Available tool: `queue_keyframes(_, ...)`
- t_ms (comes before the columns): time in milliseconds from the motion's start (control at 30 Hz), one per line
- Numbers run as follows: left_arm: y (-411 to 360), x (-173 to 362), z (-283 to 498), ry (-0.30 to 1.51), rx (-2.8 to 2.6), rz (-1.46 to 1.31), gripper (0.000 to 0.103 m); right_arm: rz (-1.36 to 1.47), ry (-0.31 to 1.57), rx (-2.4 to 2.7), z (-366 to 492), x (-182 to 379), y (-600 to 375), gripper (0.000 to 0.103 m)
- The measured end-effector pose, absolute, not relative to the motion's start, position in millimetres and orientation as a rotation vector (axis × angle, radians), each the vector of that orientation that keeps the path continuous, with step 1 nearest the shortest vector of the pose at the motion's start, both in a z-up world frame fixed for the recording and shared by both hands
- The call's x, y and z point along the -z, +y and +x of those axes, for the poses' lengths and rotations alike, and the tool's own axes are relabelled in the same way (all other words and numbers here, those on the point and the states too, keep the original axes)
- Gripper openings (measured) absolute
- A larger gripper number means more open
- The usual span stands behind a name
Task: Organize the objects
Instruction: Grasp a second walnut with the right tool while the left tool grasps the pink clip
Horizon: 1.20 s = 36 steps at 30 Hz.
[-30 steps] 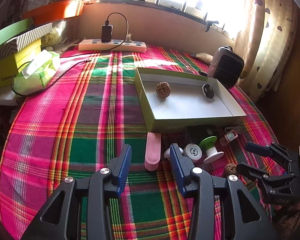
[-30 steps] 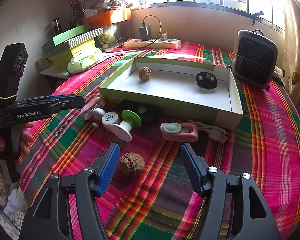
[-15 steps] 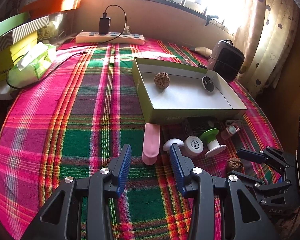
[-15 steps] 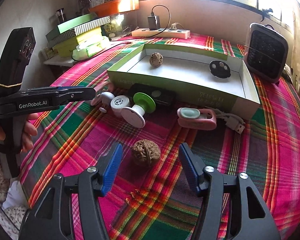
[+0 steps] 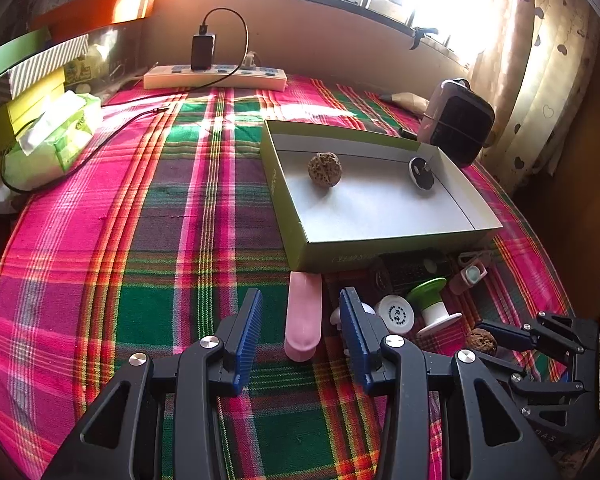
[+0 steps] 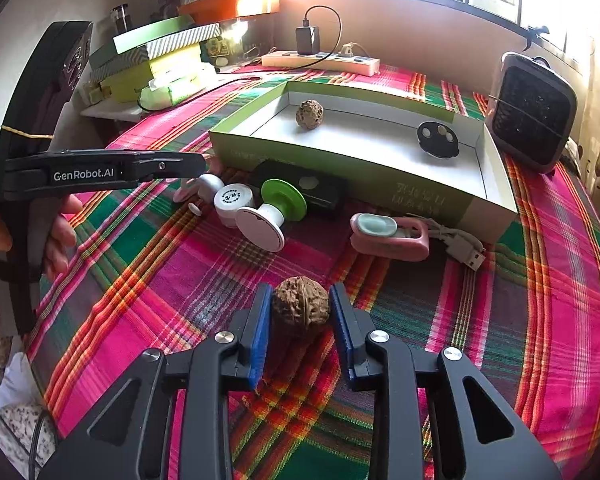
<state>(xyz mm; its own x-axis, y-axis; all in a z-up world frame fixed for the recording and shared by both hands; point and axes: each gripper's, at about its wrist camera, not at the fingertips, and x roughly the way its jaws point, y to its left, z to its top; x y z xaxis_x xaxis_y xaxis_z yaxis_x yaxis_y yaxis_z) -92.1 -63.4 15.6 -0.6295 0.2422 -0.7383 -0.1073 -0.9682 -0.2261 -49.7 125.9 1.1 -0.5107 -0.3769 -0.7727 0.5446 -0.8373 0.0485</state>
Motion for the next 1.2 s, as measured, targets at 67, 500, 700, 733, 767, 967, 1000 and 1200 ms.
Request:
queue_keyframes(67, -62, -16, -95, -0.225, -2.673, -1.242, 0.039, 1.126, 0.267, 2.332, -50, -1, 126, 0.030)
queue_keyframes(500, -65, -7, -104, -0.191, -2.654, -1.316, 0.038, 1.131, 0.256, 2.354, -55, -2, 132, 0.030)
queue_keyframes(700, -58, -6, -106, -0.140, -2.668, -1.315, 0.038, 1.129, 0.262, 2.353, -55, -2, 131, 0.030)
queue_keyframes(733, -57, -6, -107, -0.128, -2.673, -1.317, 0.038, 1.129, 0.261, 2.353, -55, -2, 132, 0.030)
queue_keyframes(767, -56, -6, -107, -0.119, -2.680, -1.318, 0.038, 1.129, 0.259, 2.352, -55, -2, 131, 0.030)
queue_keyframes(967, -54, -6, -108, -0.085, -2.703, -1.333, 0.036, 1.129, 0.259, 2.352, -55, -2, 131, 0.030)
queue_keyframes(1000, -53, -6, -107, -0.070, -2.709, -1.333, 0.034, 1.129, 0.259, 2.352, -55, -2, 131, 0.030)
queue_keyframes(1200, -52, -5, -106, -0.043, -2.720, -1.333, 0.021, 1.129, 0.259, 2.352, -55, -2, 132, 0.030)
